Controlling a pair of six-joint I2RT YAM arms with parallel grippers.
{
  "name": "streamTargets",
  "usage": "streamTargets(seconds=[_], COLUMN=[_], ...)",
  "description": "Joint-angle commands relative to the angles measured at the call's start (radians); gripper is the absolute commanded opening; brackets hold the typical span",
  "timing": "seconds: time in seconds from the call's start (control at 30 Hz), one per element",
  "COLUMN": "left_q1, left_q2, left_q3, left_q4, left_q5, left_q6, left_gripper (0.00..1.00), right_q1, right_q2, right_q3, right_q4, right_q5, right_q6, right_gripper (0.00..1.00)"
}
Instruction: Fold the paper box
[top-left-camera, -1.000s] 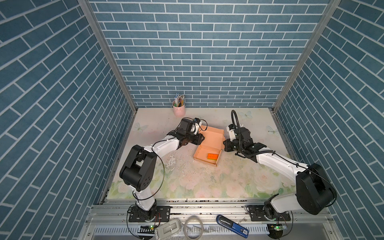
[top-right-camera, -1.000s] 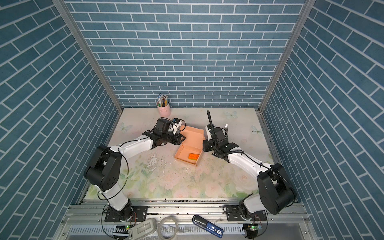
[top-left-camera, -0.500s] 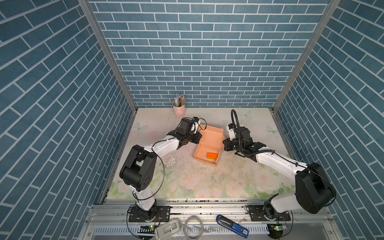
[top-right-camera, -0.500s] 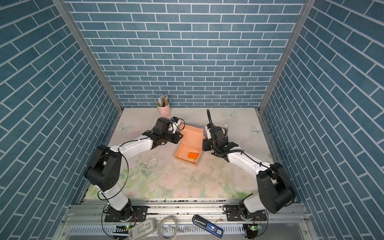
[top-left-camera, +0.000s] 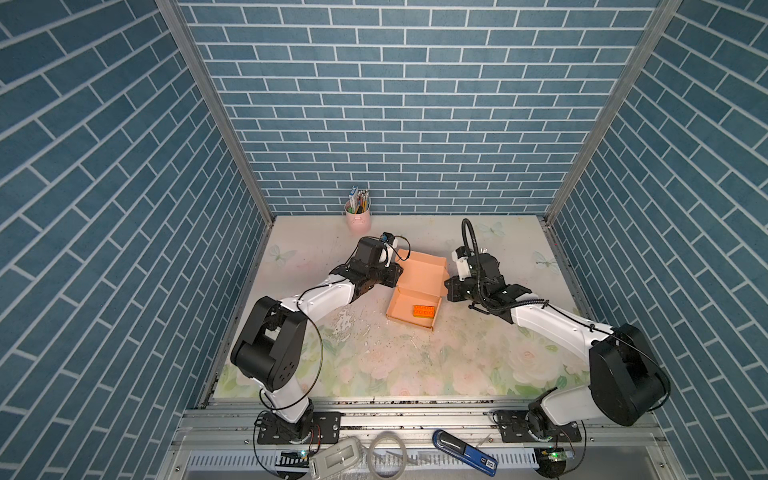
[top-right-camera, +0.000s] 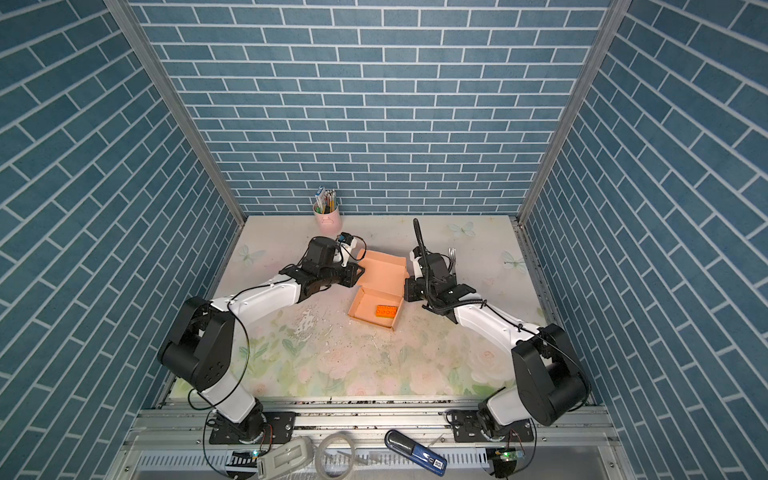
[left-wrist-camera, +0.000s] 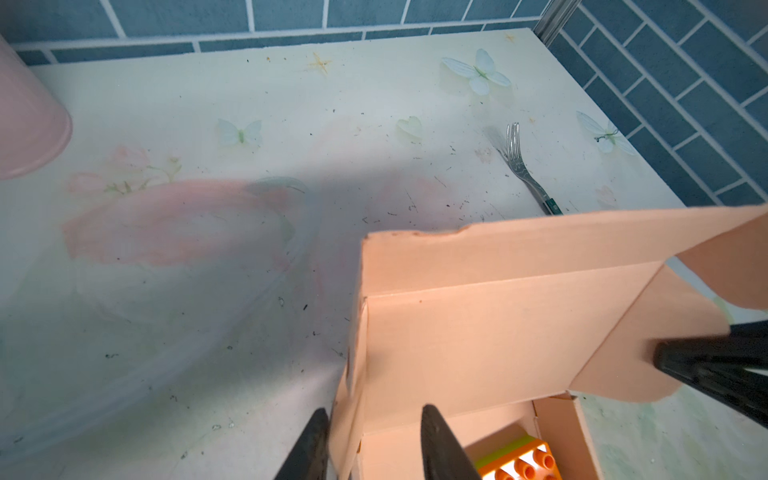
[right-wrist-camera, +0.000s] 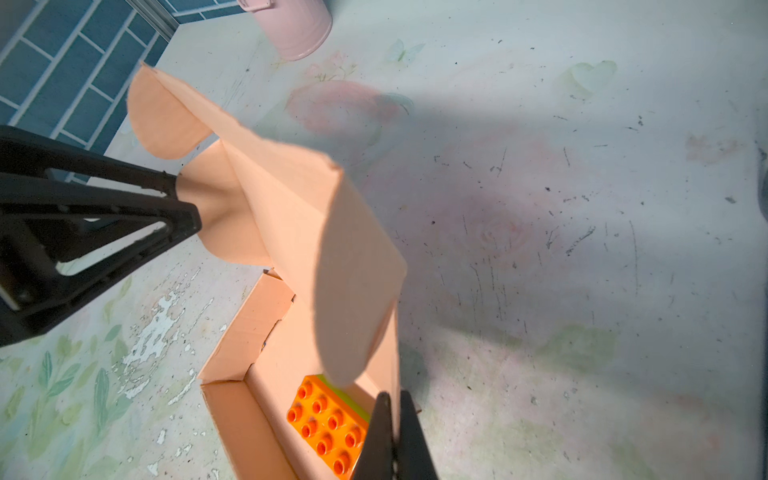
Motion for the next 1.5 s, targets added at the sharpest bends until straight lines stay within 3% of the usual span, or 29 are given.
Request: streamTargets(seconds=[0.0,0.13,0.27,0.6,0.93,1.13,1.47], left_q1=[0.006,0.023,0.04,0.077,0.078,0.077,0.074], left_q2=[-0.001,0.011,0.014,0.082,0.101,0.087,0.079], left_q3=[0.03,0.043,0.039,0.09,0.093,0.085,0.079], left_q4=[-0.053,-0.076,-0.051,-0.051,0.005,0.024,0.034], left_q5=[-0.061,-0.107,-0.074,0.158,0.195,0.197,0.195], left_q6=[0.032,0.04,0.051,0.114,0.089,0.079,0.075], left_gripper=[0.48,0.56,0.62,0.62,0.4,0.37,0.2], right_q1=[-0.002,-0.001,-0.001,-0.002,0.0,-0.001,-0.001], right_q2=[-0.001,-0.006,-0.008,-0.017,-0.004,0.01,0.019], right_q3=[0.034,0.031,0.028,0.026,0.028,0.035,0.048], right_q4=[0.024,0.023,0.027,0.029,0.025,0.027,0.018], right_q5=[-0.016,-0.024,-0.028,-0.035,-0.035,-0.04,-0.04], right_q6=[-0.035,-0.038,-0.04,-0.045,-0.054,-0.054,-0.055], right_gripper=[0.0,0.0,0.0,0.0,0.0,0.0,0.0])
